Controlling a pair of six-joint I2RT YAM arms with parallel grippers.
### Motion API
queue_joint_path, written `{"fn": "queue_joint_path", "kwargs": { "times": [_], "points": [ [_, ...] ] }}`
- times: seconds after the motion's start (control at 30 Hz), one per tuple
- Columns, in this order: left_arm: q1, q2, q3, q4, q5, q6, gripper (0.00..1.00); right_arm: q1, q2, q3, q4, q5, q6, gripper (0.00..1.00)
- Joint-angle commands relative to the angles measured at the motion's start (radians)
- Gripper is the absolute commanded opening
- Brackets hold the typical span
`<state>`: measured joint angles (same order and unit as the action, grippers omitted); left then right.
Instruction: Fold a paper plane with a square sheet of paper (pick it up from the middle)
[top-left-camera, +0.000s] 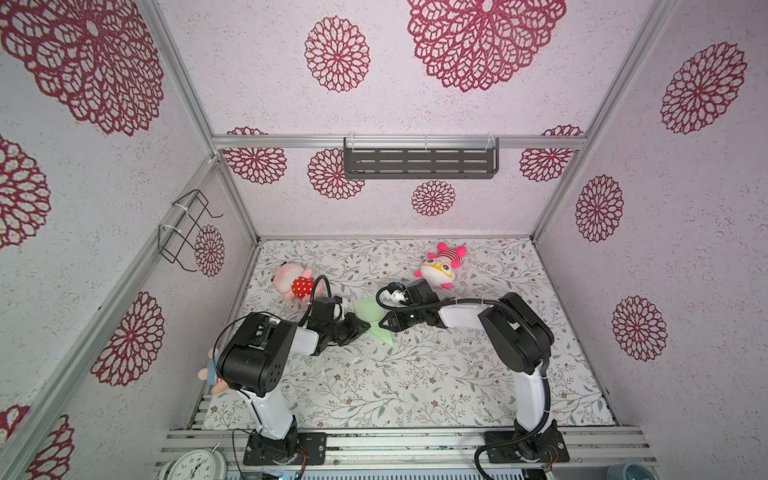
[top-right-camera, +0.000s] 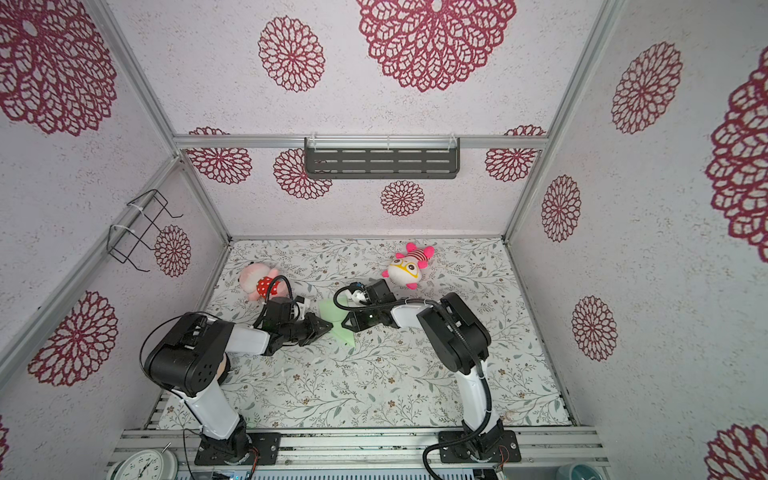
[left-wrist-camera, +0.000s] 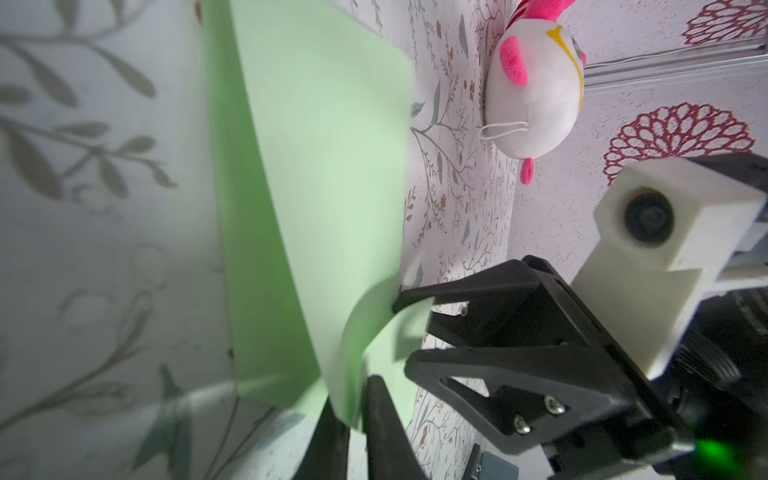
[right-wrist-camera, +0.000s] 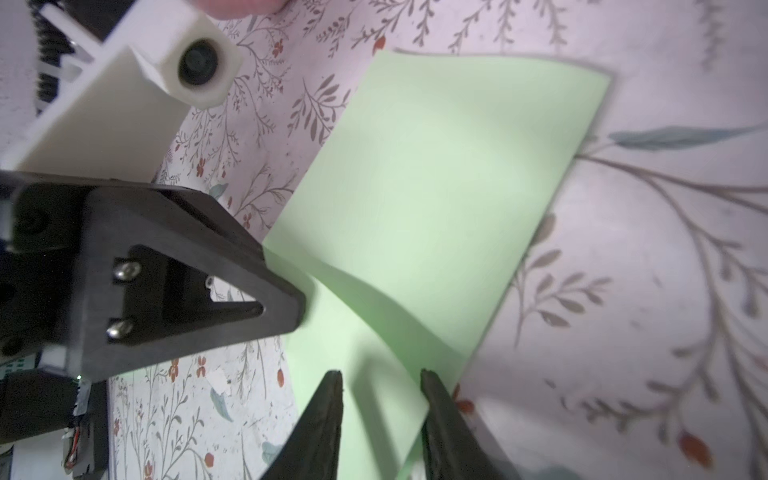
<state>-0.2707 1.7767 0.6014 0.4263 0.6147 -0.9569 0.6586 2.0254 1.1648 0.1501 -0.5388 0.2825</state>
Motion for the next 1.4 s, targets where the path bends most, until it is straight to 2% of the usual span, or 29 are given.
{"fn": "queue_joint_path", "kwargs": {
  "times": [0.0,0.13,0.3,0.4,0.57,0.8,0.9,1.3,1.37],
  "points": [
    [-0.007,-0.052,0.015,-0.048,-0.034,0.013,0.08,-0.005,-0.149,-0.071,0.107,0.125,-0.003,0.47],
    [-0.013,-0.126,0.017,-0.116,-0.099,-0.013,0.07,0.002,-0.267,-0.216,0.262,0.263,-0.03,0.59],
    [-0.041,-0.203,0.037,-0.25,-0.212,-0.072,0.07,0.064,-0.337,-0.348,0.421,0.4,-0.116,0.62],
    [-0.055,-0.222,0.061,-0.354,-0.261,-0.112,0.07,0.112,-0.341,-0.437,0.602,0.434,-0.185,0.62],
    [-0.079,-0.24,0.077,-0.432,-0.294,-0.182,0.07,0.167,-0.304,-0.521,0.816,0.432,-0.253,0.6],
    [-0.093,-0.249,0.103,-0.52,-0.309,-0.236,0.07,0.227,-0.175,-0.544,1.006,0.327,-0.339,0.51],
    [-0.096,-0.249,0.119,-0.555,-0.317,-0.24,0.07,0.239,-0.135,-0.527,1.012,0.341,-0.364,0.45],
    [-0.097,-0.233,0.156,-0.613,-0.31,-0.254,0.07,0.283,-0.031,-0.431,0.896,0.406,-0.456,0.39],
    [-0.097,-0.233,0.158,-0.617,-0.309,-0.257,0.07,0.283,-0.021,-0.414,0.872,0.408,-0.464,0.35]
  ]
}}
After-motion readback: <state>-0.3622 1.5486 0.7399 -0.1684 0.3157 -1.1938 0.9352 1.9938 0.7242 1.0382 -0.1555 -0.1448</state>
